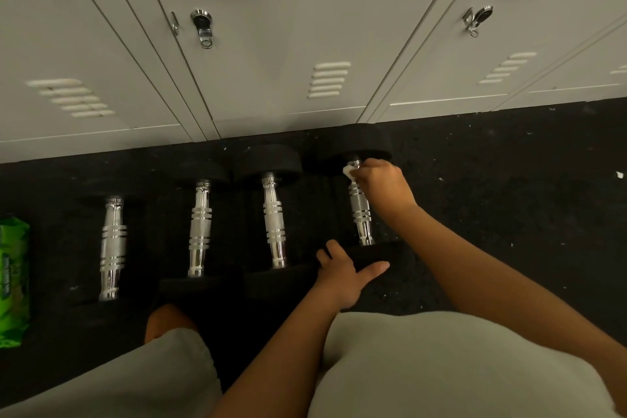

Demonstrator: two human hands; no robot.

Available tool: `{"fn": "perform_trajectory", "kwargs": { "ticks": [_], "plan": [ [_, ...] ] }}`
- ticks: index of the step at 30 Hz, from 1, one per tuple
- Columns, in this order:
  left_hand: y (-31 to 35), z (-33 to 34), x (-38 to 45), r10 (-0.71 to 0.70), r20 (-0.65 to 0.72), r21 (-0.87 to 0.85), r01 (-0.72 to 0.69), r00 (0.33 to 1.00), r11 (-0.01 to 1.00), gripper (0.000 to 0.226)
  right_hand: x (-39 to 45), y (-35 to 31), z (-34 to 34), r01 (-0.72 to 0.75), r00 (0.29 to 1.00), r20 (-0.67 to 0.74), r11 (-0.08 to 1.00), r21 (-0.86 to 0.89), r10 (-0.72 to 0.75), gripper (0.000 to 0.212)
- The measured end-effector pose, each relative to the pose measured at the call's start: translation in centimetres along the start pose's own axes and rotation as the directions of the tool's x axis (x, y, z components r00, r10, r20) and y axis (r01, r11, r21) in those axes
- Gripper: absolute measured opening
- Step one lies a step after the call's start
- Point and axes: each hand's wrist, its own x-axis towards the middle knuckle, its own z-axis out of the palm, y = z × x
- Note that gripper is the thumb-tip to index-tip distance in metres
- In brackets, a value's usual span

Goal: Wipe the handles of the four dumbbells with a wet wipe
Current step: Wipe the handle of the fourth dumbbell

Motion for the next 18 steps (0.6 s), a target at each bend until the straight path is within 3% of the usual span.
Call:
{"fn": "perform_trajectory", "kwargs": {
  "ticks": [18],
  "plan": [
    [-0.2,0.2,0.3,0.002,0.003,0.02,-0.002,1.0,1.0,0.102,0.4,0.3,0.2,-0.113,0.988,-0.072,0.964,0.239,0.134,0.024]
  ]
}}
